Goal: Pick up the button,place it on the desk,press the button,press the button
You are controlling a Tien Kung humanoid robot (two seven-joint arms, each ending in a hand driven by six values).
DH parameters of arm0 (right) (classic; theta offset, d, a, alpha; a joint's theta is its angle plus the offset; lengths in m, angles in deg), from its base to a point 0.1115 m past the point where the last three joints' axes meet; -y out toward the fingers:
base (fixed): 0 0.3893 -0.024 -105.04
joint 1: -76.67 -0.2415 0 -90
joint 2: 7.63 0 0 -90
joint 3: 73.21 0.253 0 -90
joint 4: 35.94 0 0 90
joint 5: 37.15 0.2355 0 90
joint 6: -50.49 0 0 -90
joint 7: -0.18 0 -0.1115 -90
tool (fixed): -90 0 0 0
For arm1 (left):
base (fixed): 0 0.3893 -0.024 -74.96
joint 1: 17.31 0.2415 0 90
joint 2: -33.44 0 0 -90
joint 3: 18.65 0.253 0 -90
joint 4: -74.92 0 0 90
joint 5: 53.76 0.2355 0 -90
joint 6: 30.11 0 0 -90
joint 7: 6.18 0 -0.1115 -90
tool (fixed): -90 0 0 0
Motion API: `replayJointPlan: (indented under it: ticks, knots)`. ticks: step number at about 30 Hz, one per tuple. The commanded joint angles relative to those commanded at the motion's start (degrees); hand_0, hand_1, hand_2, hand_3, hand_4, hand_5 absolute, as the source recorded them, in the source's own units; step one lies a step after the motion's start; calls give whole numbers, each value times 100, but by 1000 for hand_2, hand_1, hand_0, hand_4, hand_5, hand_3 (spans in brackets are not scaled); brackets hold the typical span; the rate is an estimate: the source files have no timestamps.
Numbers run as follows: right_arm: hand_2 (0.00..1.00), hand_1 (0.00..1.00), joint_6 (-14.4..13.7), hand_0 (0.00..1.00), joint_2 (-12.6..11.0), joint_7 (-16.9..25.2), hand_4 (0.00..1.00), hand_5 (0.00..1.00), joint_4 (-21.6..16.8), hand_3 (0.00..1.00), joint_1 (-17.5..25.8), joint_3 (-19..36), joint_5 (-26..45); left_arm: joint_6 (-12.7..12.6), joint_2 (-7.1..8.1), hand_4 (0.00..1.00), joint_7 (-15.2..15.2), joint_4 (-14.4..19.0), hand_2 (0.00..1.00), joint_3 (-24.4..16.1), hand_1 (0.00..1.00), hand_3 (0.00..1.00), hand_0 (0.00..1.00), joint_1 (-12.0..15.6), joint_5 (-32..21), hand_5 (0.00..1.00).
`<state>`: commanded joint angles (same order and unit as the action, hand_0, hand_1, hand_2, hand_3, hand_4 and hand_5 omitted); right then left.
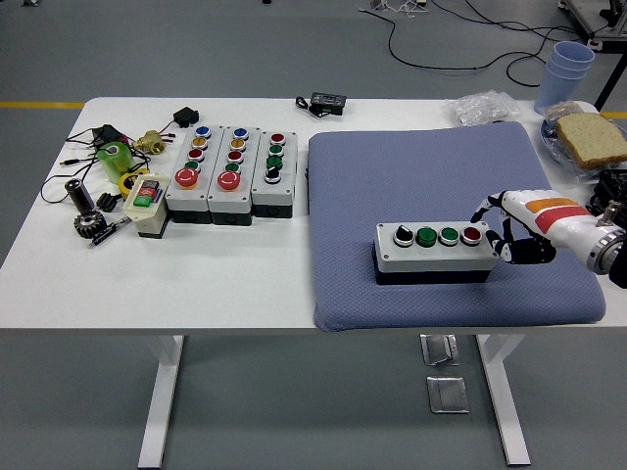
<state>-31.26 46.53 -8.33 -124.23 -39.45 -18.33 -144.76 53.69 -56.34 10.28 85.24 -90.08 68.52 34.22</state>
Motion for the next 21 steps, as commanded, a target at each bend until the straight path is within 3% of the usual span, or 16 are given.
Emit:
replayJointPlan:
  ticks: [10, 21]
  knots:
    - [247, 2, 4, 96, 59, -37, 489, 89, 40, 669, -53, -229, 35, 4, -5, 313, 9, 0, 671, -4, 651, 571, 648, -2, 16, 859]
    - [249, 2, 8, 99, 299, -102, 488, 91, 171, 672, -190, -410, 30, 14, -16, 313, 24, 0, 670, -25, 652, 571, 648, 27, 76, 859]
